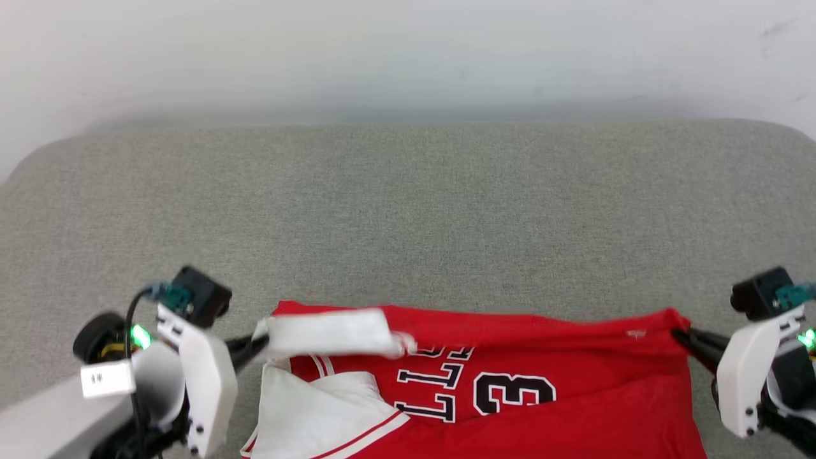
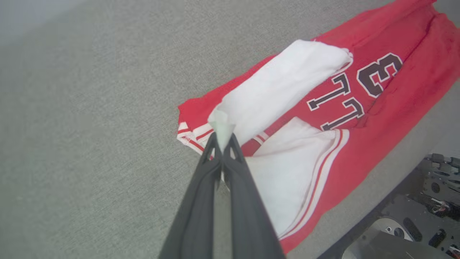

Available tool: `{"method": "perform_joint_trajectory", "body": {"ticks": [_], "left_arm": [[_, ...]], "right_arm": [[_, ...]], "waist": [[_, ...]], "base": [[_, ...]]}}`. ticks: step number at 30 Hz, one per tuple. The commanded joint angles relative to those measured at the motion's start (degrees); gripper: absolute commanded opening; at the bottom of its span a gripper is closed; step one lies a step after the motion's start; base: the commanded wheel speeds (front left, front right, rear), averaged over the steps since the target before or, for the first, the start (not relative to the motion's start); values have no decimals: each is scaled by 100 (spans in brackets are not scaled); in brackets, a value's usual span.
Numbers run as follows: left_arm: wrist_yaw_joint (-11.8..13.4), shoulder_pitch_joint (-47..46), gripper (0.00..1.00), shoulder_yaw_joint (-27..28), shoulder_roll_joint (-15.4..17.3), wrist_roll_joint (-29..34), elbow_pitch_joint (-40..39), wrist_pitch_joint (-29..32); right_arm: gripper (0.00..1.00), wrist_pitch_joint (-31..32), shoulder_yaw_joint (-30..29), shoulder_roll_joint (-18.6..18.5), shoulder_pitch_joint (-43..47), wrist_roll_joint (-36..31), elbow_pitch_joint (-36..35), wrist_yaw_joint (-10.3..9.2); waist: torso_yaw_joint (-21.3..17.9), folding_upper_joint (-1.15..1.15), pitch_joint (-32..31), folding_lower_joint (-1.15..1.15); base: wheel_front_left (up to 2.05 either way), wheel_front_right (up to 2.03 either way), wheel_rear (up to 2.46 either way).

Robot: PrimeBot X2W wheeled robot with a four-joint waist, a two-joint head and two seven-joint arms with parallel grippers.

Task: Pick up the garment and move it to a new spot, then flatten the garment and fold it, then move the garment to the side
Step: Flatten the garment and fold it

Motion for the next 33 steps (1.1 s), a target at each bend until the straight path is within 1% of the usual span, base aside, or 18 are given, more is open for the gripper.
{"method": "perform_joint_trajectory", "body": {"ticks": [1, 5, 8, 12, 16, 20, 21, 22, 23, 24, 27, 30, 31, 33], "left_arm": [[231, 479, 0, -67, 142, -148, -290, -186], [363, 834, 0, -125, 173, -282, -341, -332], [382, 1060, 0, -174, 99, -379, -213, -390], [311, 1251, 0, -204, -46, -484, 47, -439], [194, 1364, 0, -227, -265, -617, 358, -437], [101, 1390, 0, -225, -433, -622, 656, -503], [112, 1394, 0, -191, -465, -633, 702, -568], [143, 1399, 0, -145, -478, -633, 736, -658], [162, 1416, 39, -113, -479, -643, 747, -741], [206, 1428, 100, -87, -467, -612, 733, -832], [333, 1484, 100, -15, -436, -540, 648, -1080], [547, 1530, 100, 88, -406, -450, 538, -1385], [547, 1530, 100, 88, -406, -450, 538, -1385], [739, 1581, 100, 189, -384, -396, 477, -1654]], "right_arm": [[0, 39, -249, -84, 562, 9, -254, -9], [0, 162, -538, -43, 1059, -21, -467, -9], [0, 287, -682, 74, 1349, -117, -547, -9], [0, 493, -837, 259, 1592, -254, -554, -9], [0, 673, -848, 435, 1711, -478, -330, -9], [0, 651, -851, 609, 1747, -605, -161, -10], [0, 596, -884, 630, 1744, -627, -166, -10], [31, 535, -940, 645, 1732, -630, -183, -10], [100, 472, -1009, 643, 1733, -646, -220, -10], [100, 403, -1082, 614, 1728, -699, -278, -10], [100, 230, -1341, 568, 1793, -783, -547, -10], [100, 184, -1645, 526, 1924, -856, -884, -8], [100, 184, -1645, 526, 1924, -856, -884, -8], [100, 232, -1851, 506, 2013, -921, -1122, -8]], "waist": [[38, 0, -45, 0], [44, 0, 5, 0], [38, 0, 81, 0], [39, 0, 210, 0], [51, 0, 308, 0], [64, 0, 331, 0], [68, 0, 312, 0], [68, 0, 286, 0], [67, 0, 253, 0], [71, 0, 211, 0], [79, 0, 96, 0], [96, 0, 4, 0], [96, 0, 4, 0], [106, 0, -54, 0]], "base": [[0, 0, 0], [0, 0, 0], [0, 0, 0], [0, 0, 0], [0, 0, 0], [0, 0, 0], [0, 0, 0], [0, 0, 0], [0, 0, 0], [0, 0, 0], [0, 0, 0], [0, 0, 0], [0, 0, 0], [0, 0, 0]]}}
